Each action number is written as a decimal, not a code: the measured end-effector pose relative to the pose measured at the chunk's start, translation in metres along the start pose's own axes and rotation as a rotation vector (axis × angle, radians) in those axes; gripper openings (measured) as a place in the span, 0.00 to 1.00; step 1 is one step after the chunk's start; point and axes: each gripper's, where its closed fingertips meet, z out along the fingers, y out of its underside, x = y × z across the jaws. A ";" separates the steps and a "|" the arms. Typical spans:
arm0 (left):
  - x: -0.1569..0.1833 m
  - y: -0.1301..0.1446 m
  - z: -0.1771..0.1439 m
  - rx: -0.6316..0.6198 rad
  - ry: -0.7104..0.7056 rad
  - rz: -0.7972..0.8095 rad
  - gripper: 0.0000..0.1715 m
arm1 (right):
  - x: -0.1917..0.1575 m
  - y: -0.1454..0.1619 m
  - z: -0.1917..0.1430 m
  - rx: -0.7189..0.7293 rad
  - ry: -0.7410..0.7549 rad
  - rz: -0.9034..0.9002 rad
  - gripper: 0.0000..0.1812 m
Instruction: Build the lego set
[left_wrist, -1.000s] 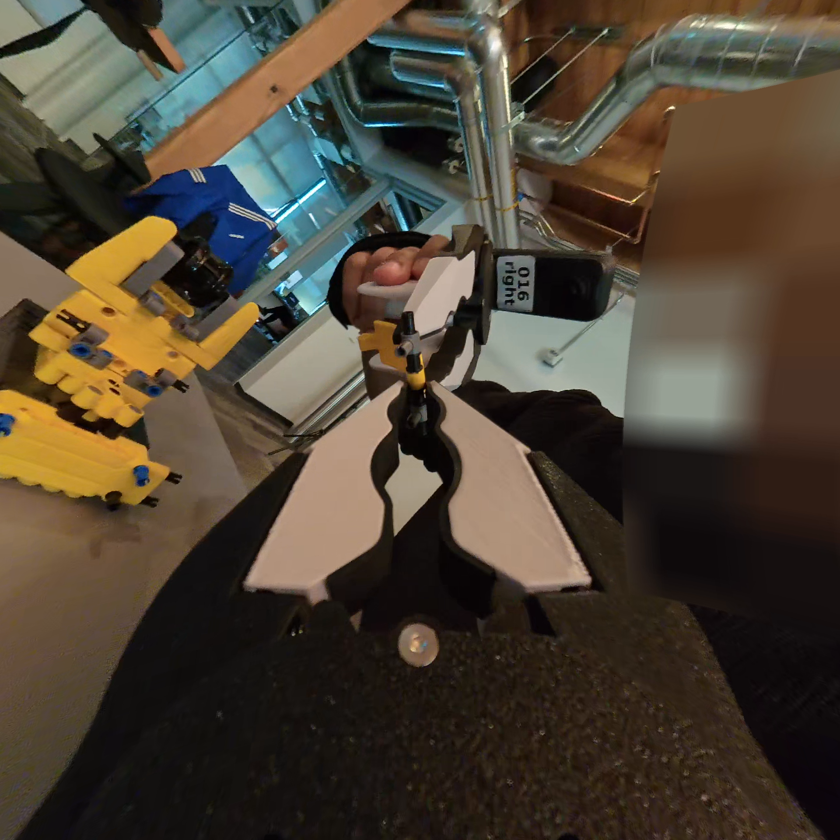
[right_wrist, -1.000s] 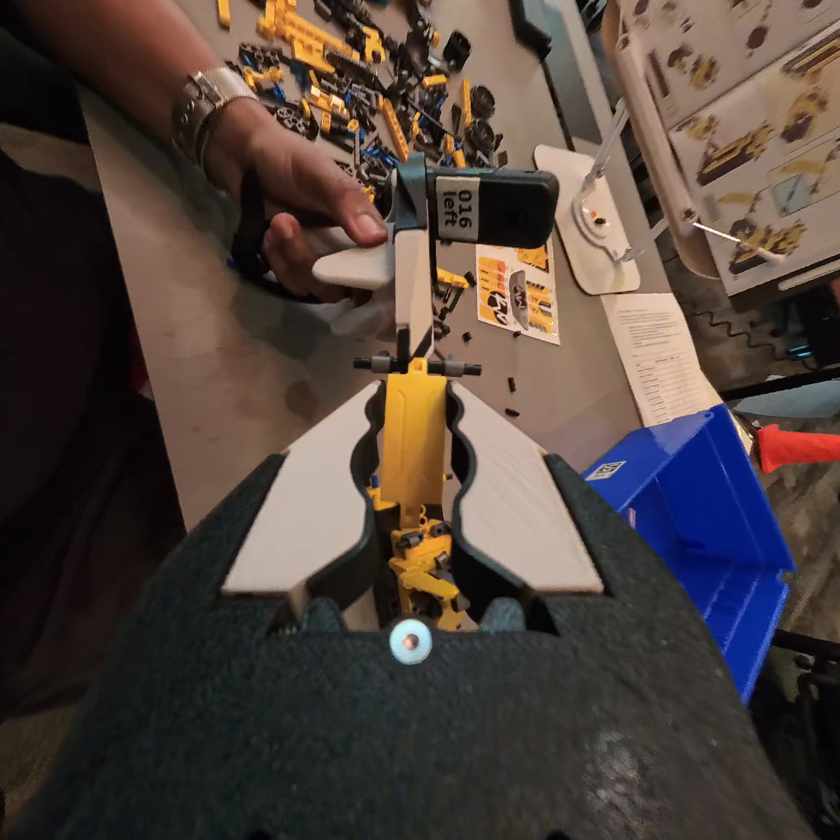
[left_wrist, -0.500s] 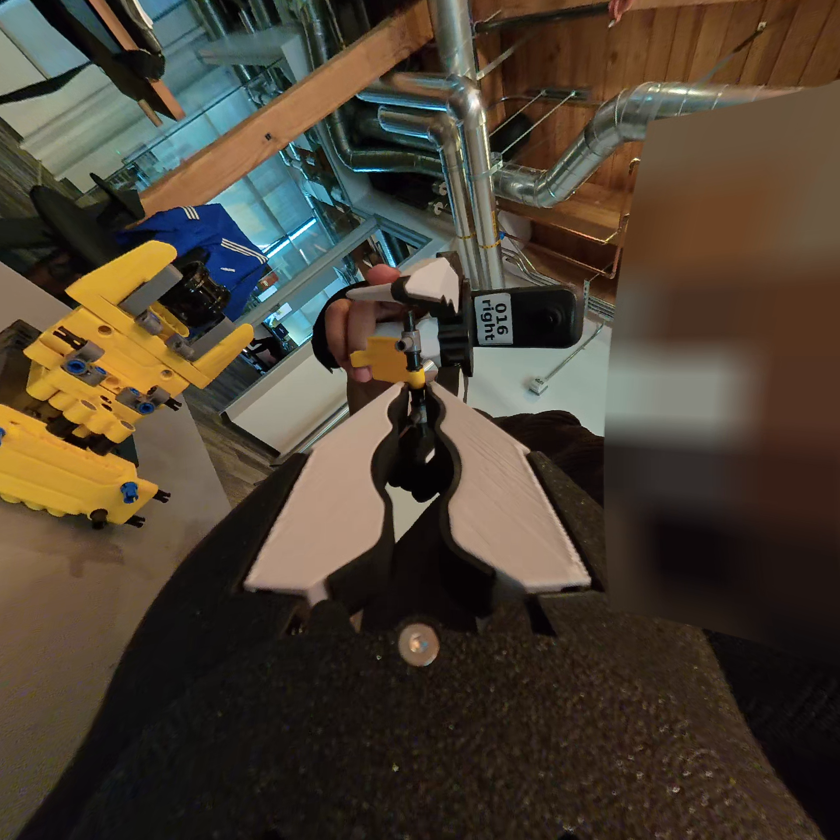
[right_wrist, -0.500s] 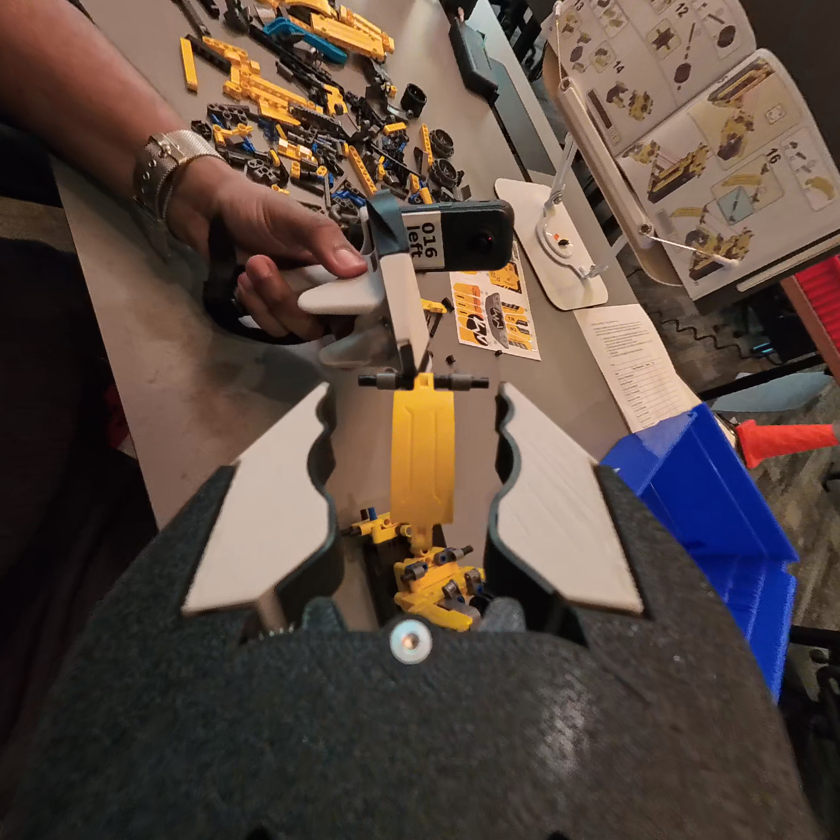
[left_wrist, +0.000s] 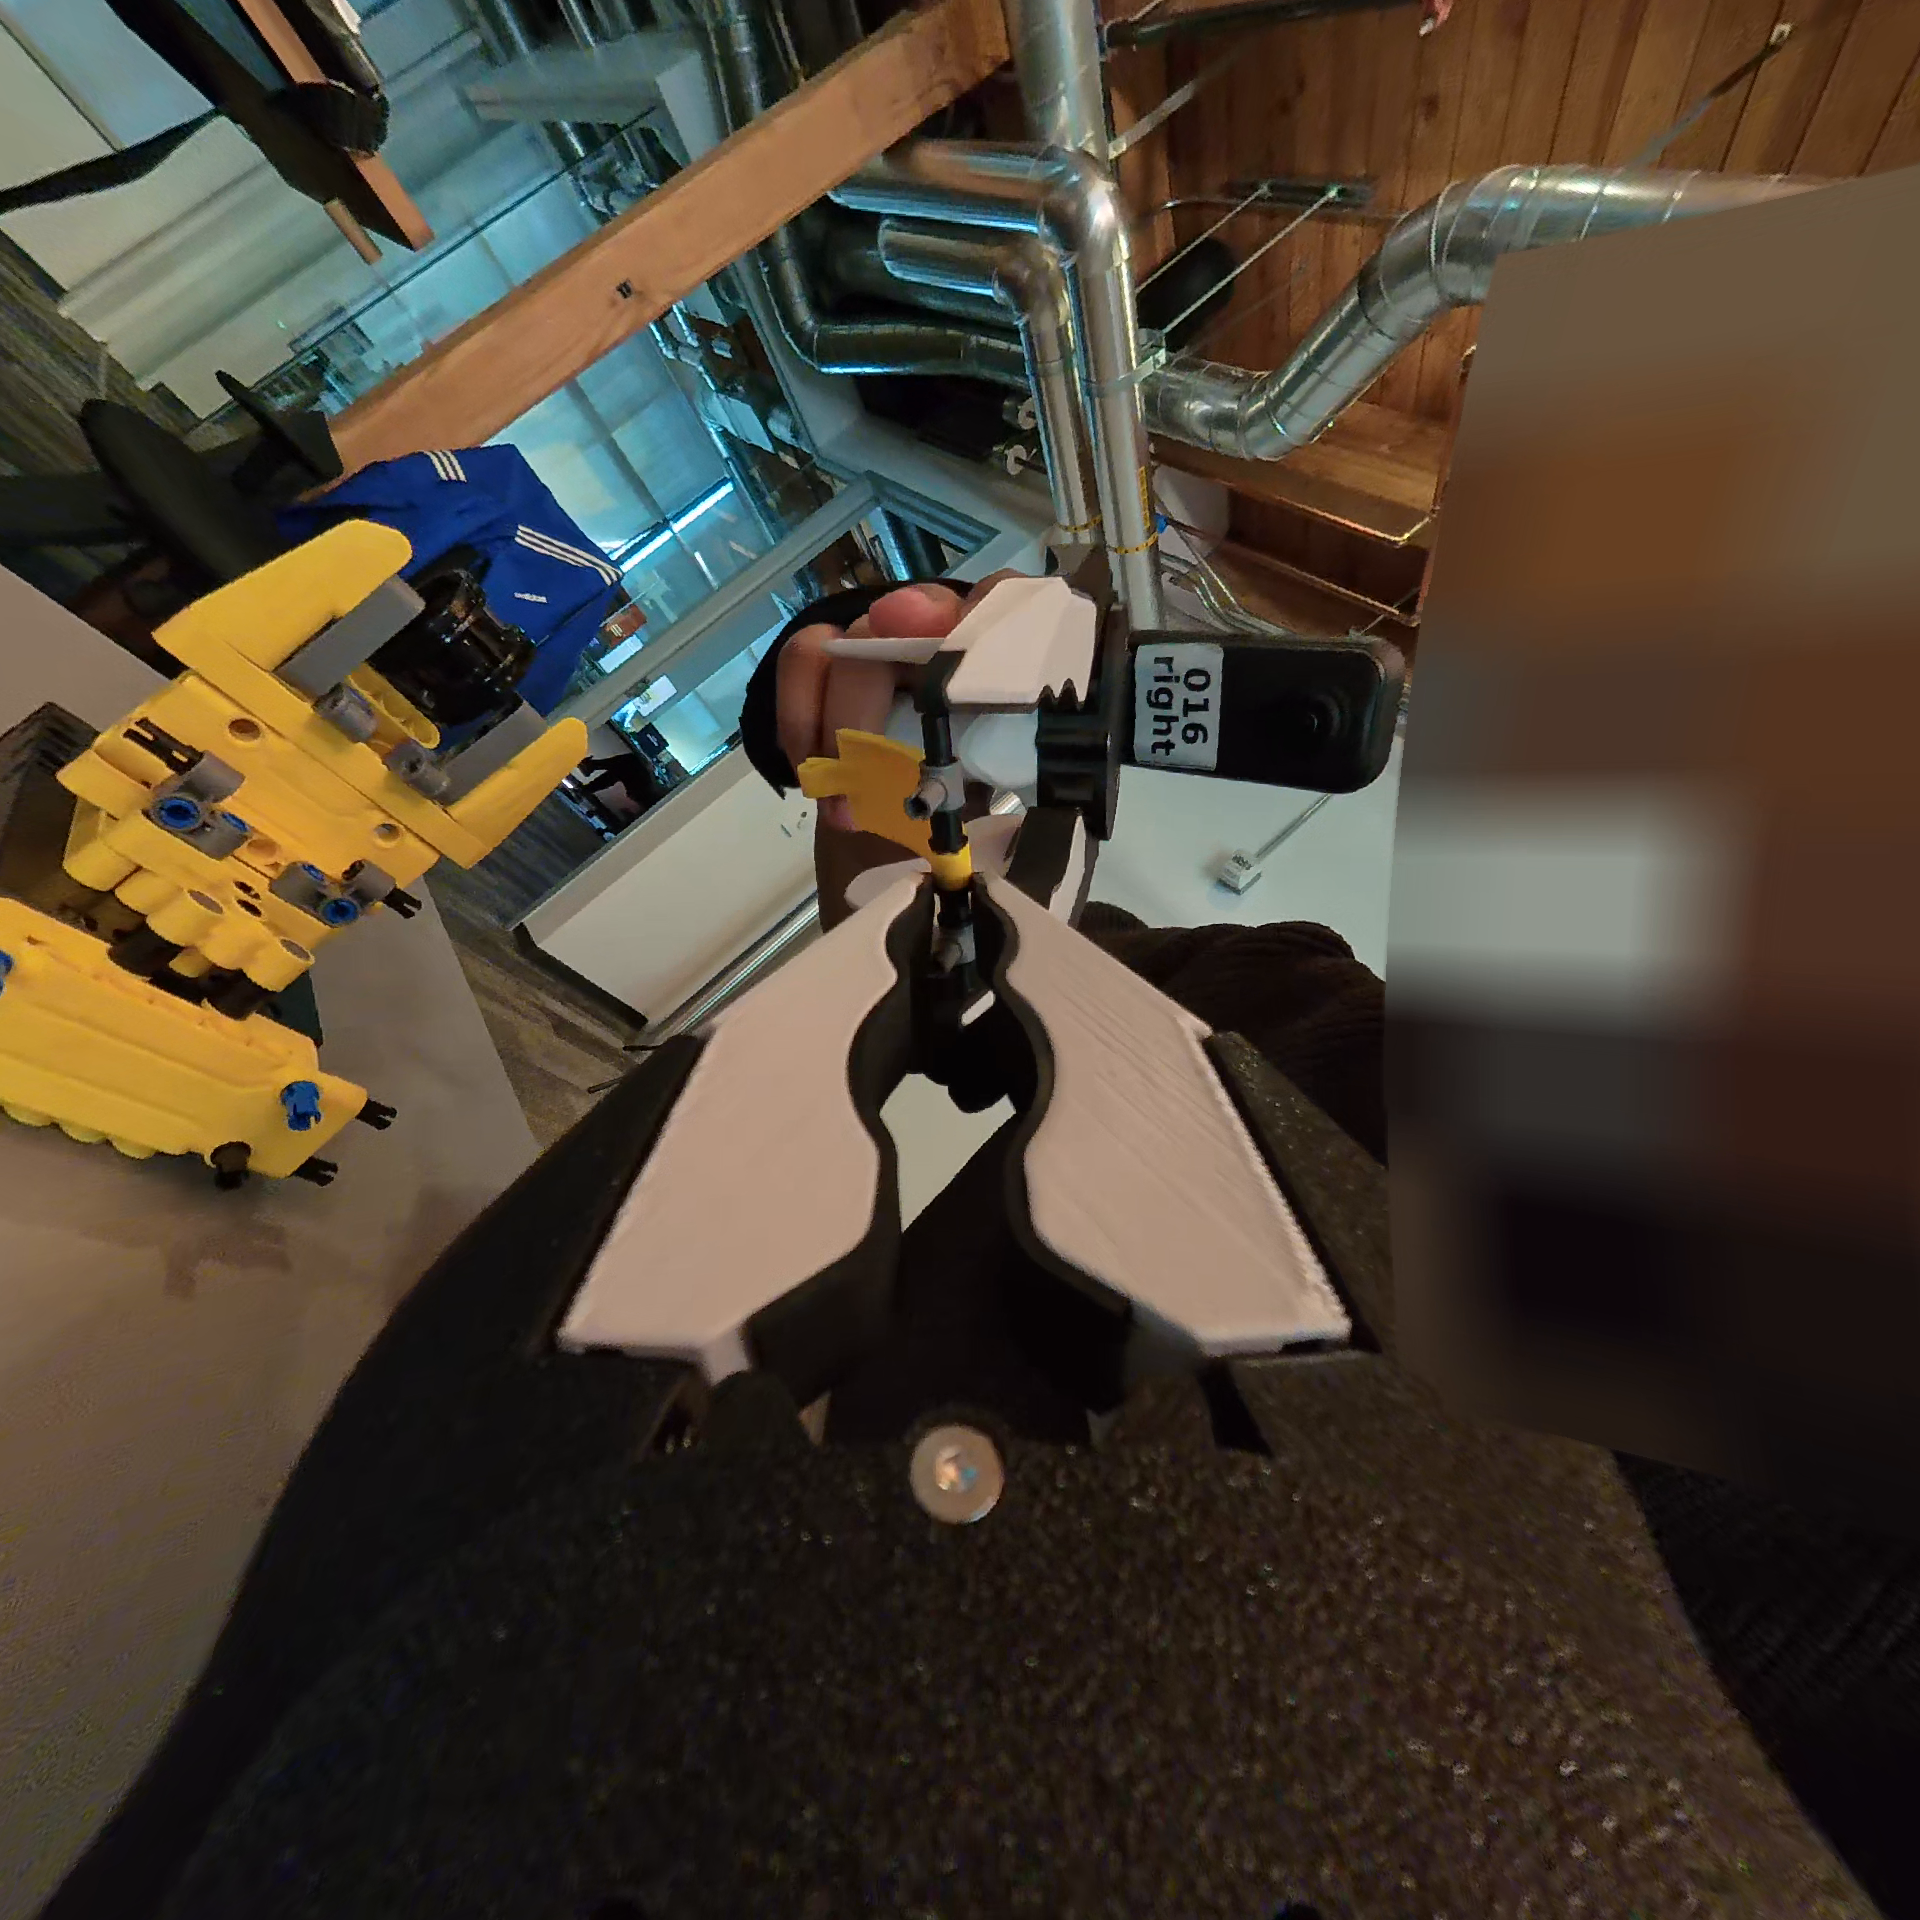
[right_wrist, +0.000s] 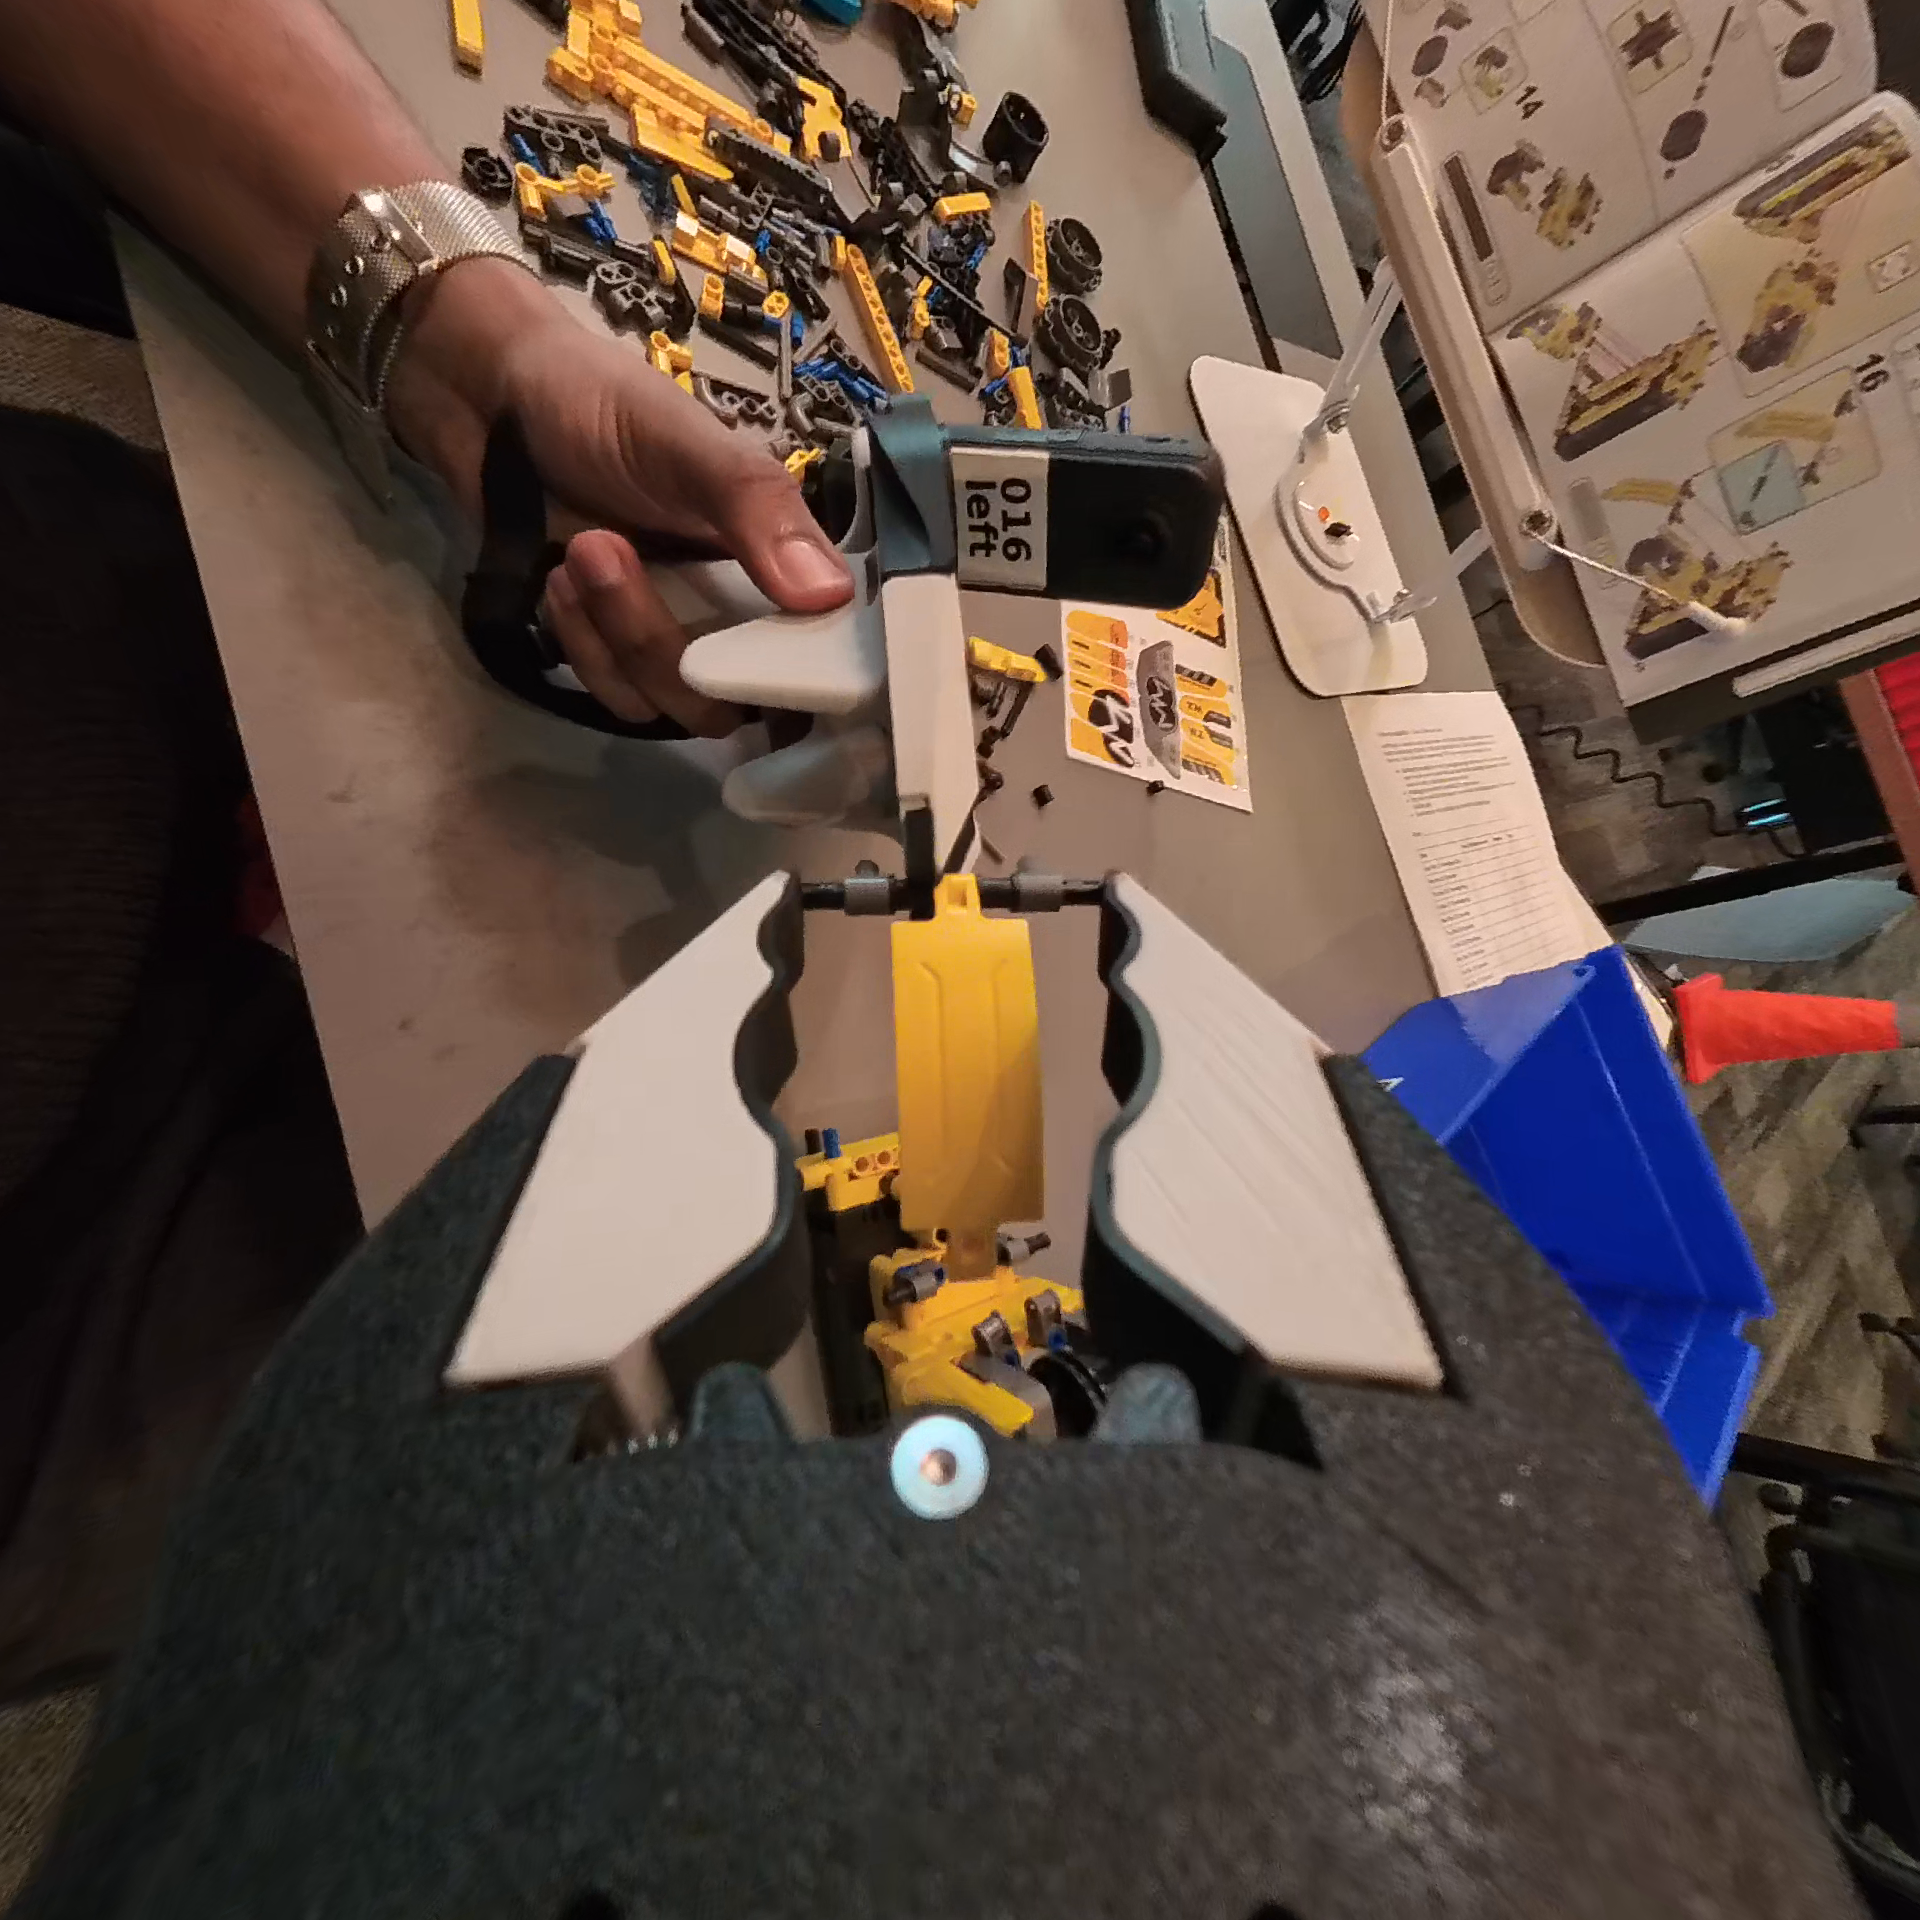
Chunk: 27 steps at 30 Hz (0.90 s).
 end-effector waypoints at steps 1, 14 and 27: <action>0.000 0.000 0.000 -0.001 -0.004 0.003 0.03 | 0.000 0.000 0.000 -0.008 -0.007 -0.003 0.31; -0.047 -0.053 -0.070 0.136 -0.567 0.253 0.10 | -0.004 0.075 0.018 -0.548 -0.416 -0.043 0.30; -0.058 -0.003 -0.033 -0.095 -0.517 0.176 0.10 | 0.004 0.066 -0.015 -0.538 -0.287 0.142 0.31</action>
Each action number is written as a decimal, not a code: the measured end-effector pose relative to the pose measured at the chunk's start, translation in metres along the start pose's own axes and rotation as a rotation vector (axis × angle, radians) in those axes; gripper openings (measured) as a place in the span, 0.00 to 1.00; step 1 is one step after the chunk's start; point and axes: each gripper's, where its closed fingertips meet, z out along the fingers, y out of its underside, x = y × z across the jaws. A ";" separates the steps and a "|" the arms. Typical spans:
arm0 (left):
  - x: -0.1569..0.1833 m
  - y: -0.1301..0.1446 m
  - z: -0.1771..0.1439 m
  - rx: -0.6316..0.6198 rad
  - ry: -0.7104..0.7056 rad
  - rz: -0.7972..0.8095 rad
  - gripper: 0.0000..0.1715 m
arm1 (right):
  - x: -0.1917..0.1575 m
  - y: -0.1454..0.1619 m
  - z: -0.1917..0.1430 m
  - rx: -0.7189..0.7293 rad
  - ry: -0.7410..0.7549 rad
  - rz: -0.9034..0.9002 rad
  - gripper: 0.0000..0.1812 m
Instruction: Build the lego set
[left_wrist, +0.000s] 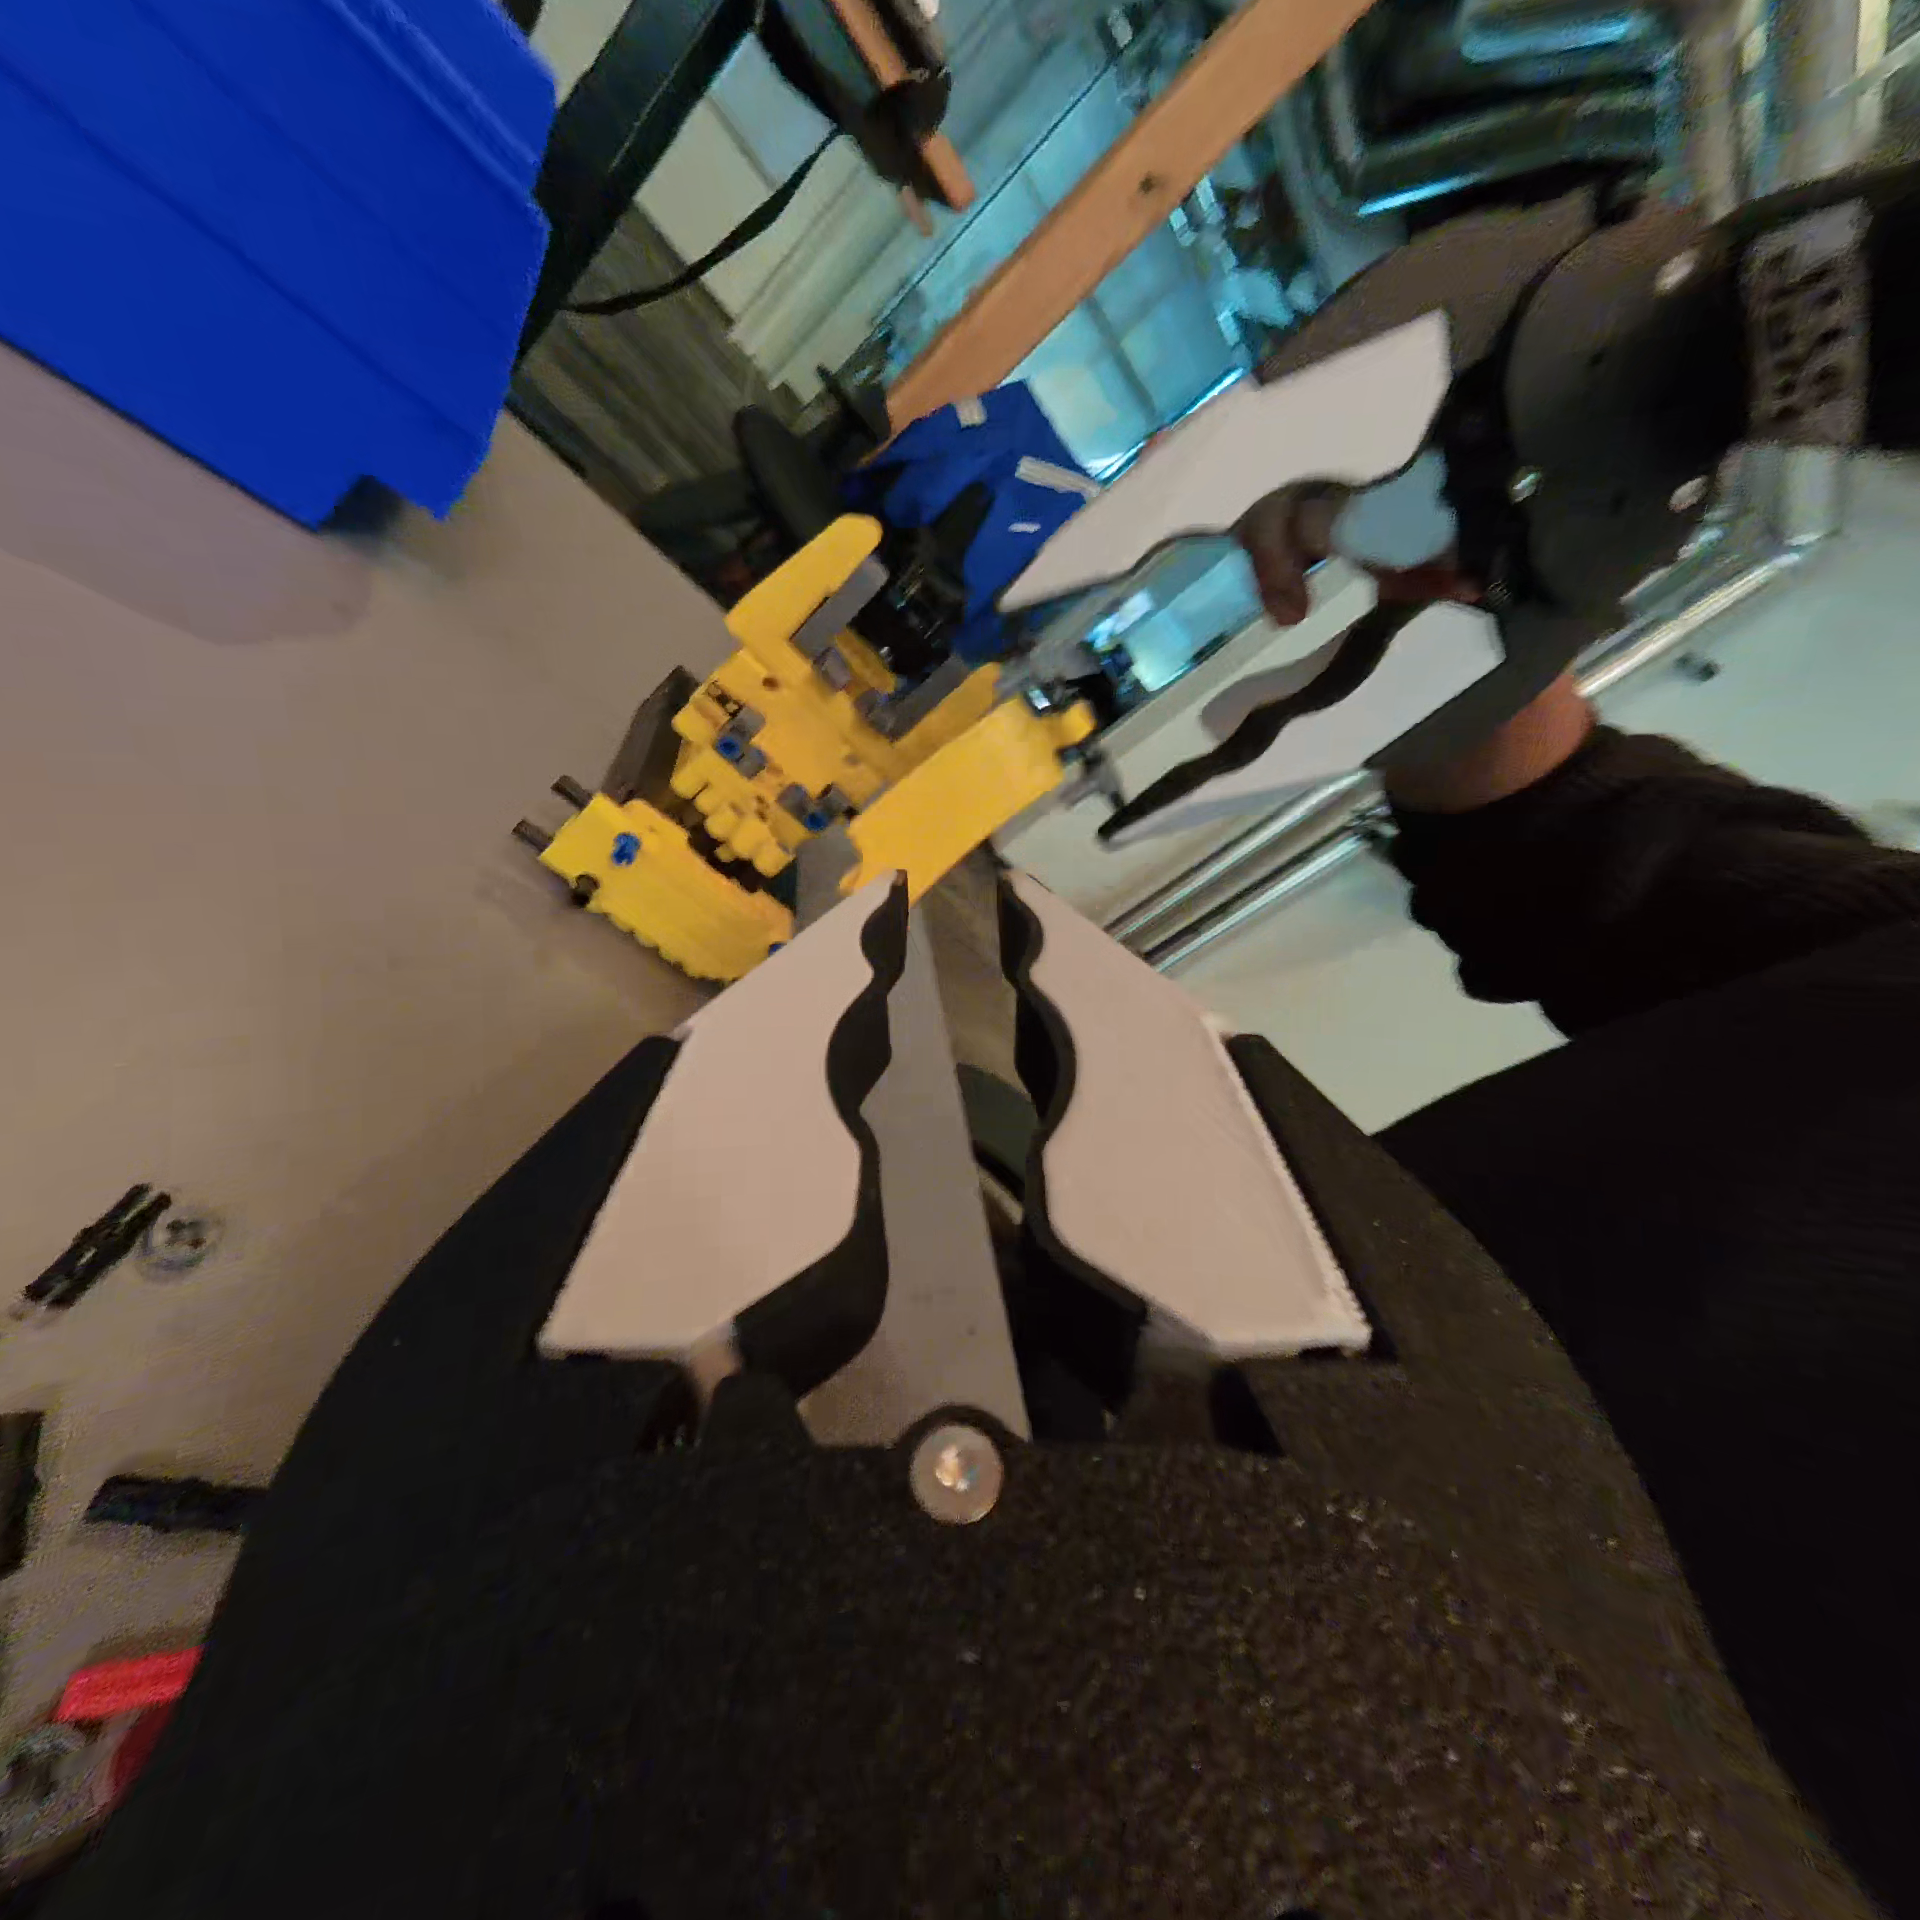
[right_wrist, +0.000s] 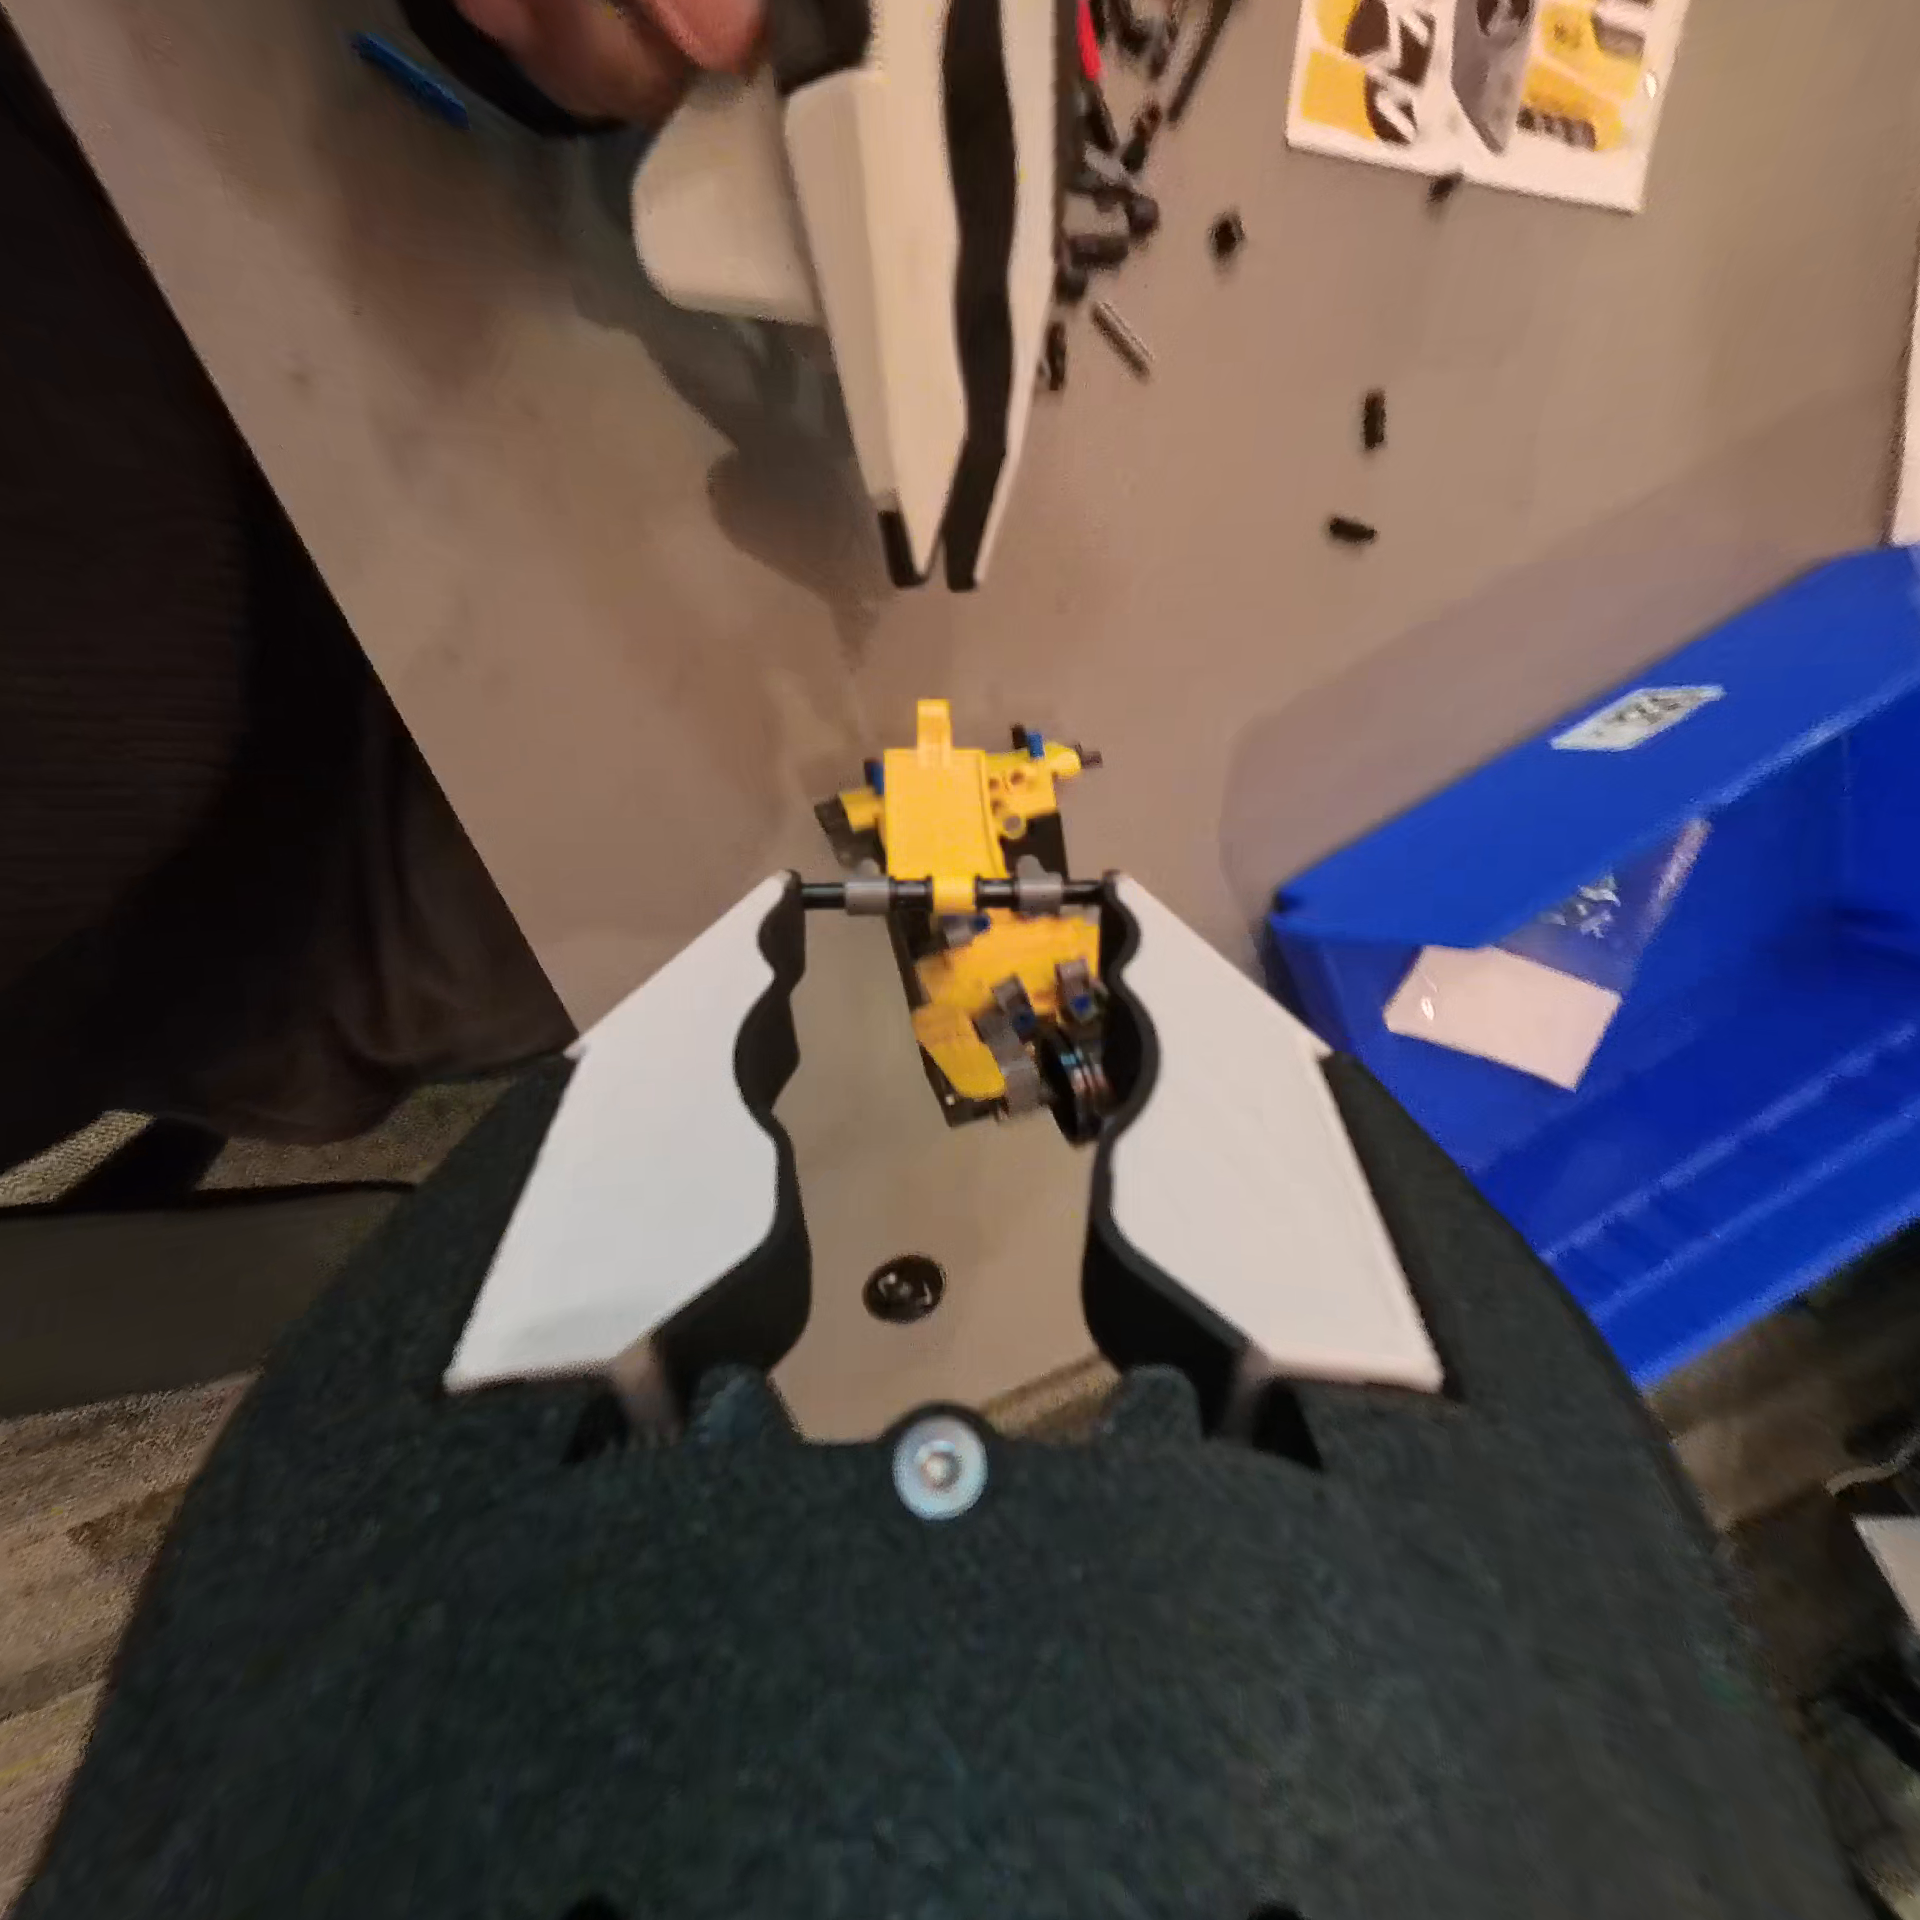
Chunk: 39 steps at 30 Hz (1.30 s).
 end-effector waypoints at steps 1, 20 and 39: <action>-0.005 0.004 0.002 -0.018 -0.031 0.014 0.10 | 0.002 0.005 -0.003 -0.018 0.012 0.006 0.31; -0.010 0.021 0.014 -0.084 -0.053 0.027 0.10 | -0.006 -0.023 0.007 0.038 -0.074 -0.099 0.30; 0.027 0.008 0.016 0.036 0.198 -0.059 0.09 | -0.020 -0.074 0.008 0.368 -0.062 -0.123 0.31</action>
